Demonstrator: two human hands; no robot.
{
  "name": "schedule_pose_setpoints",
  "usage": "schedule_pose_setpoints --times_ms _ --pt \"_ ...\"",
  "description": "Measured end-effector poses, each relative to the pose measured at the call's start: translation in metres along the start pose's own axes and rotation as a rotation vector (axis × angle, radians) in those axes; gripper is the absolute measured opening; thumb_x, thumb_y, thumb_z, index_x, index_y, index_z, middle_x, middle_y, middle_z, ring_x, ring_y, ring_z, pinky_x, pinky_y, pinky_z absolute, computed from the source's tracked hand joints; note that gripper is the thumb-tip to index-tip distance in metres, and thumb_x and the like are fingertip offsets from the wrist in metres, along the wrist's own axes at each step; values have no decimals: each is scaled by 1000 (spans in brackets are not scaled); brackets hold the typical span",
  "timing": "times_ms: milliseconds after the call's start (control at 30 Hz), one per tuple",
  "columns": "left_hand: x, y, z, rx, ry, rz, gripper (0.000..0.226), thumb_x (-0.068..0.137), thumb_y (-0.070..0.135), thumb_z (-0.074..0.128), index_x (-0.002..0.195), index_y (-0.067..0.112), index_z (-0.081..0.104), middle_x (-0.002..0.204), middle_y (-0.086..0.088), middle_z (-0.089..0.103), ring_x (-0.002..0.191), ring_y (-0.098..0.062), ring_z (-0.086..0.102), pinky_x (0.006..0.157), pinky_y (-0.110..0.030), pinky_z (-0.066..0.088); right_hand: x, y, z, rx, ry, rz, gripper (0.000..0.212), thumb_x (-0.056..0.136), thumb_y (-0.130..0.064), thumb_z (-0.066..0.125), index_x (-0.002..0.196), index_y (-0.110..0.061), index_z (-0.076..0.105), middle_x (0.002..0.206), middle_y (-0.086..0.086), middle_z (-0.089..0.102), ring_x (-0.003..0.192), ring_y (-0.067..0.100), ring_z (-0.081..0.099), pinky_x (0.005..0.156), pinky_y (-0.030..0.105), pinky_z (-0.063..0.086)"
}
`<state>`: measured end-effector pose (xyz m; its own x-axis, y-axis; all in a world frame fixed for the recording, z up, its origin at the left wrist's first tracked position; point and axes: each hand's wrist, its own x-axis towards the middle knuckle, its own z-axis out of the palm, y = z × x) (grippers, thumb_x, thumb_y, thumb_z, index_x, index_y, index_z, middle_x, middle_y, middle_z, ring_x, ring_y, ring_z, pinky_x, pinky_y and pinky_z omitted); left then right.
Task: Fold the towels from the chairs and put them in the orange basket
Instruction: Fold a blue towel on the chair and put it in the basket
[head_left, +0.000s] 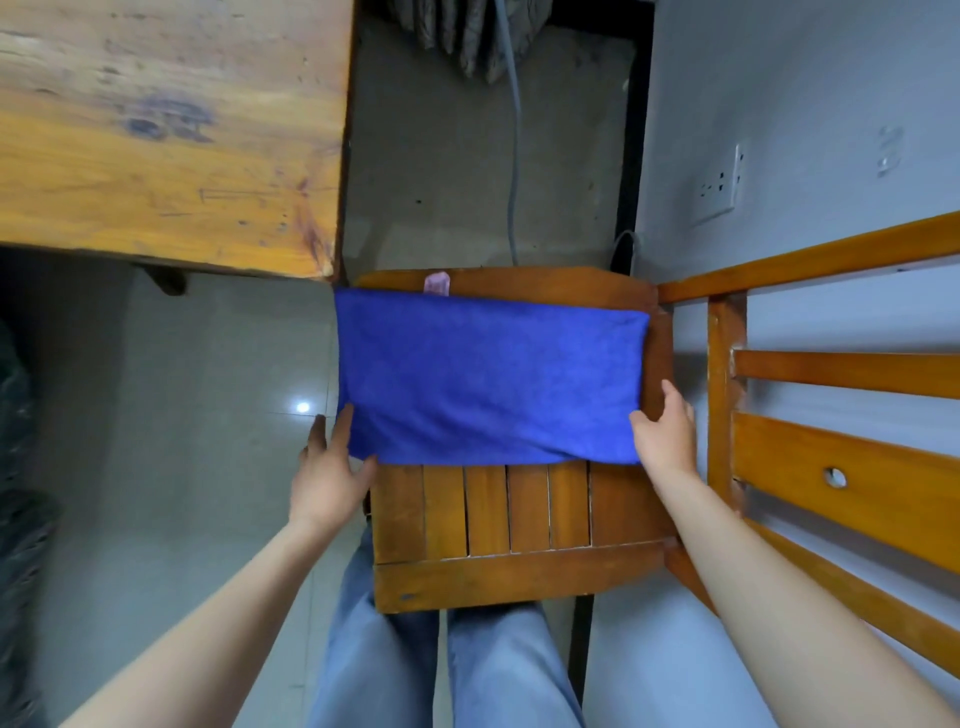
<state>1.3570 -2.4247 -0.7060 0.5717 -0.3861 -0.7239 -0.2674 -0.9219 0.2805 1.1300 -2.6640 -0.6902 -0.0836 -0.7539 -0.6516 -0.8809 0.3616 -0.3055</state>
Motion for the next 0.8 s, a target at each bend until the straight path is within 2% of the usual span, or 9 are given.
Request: schedule_pose_setpoints --times_ms 133,200,333,400,500,600,667,733,800 --pt "-2 13 -2 -439 -23 -28 65 89 13 56 145 19 24 138 -7 44 105 -23 51 78 -33 44 -12 7 8 90 -41 61 67 87 -19 63 144 -8 29 145 14 32 130 31 40 106 41 39" --pt "-3 19 0 -507 22 -61 62 88 9 56 144 16 29 136 -6 46 112 -26 51 81 -33 44 -14 8 13 126 -28 93 68 83 -15 69 140 -5 34 139 14 38 123 31 46 99 38 42" --pt "-2 22 1 -633 129 -231 47 87 1 51 132 13 46 116 -12 60 101 -32 59 82 -38 48 -11 4 13 258 4 162 26 85 -6 64 109 1 59 114 14 62 91 25 59 71 27 47" --pt "-3 16 2 -638 140 -275 44 84 -2 50 126 11 52 115 -16 62 96 -34 61 83 -40 50 -15 8 6 267 89 171 16 89 -12 61 98 1 60 103 12 62 84 21 57 58 22 43" --pt "-17 11 7 -537 112 -265 45 79 -2 51 122 10 56 109 -16 63 83 -32 59 74 -36 47 -22 21 -1 192 162 215 16 90 -16 59 98 -2 58 105 14 63 90 27 61 61 23 42" --pt "-39 14 17 -186 161 -184 44 81 7 58 124 13 57 123 -19 49 108 -37 49 87 -41 42 -28 25 -3 43 187 227 23 90 -18 57 103 0 60 107 17 65 83 29 56 66 27 38" --pt "-50 14 23 51 193 26 45 75 9 67 119 11 61 132 -23 45 117 -42 44 89 -47 43 -34 17 -6 19 221 186 25 91 -20 55 107 -2 58 105 15 64 79 25 52 66 27 37" --pt "-51 12 31 238 187 311 47 62 7 78 108 7 67 128 -25 53 113 -46 52 82 -50 49 -44 6 -9 9 250 109 22 91 -20 54 105 -3 55 104 13 62 80 24 52 65 27 36" --pt "-49 16 34 373 92 466 47 64 12 78 109 8 66 129 -23 55 119 -43 52 89 -50 47 -57 -5 -9 -17 259 -17 13 90 -17 54 98 -7 52 99 12 61 79 22 50 61 24 34"
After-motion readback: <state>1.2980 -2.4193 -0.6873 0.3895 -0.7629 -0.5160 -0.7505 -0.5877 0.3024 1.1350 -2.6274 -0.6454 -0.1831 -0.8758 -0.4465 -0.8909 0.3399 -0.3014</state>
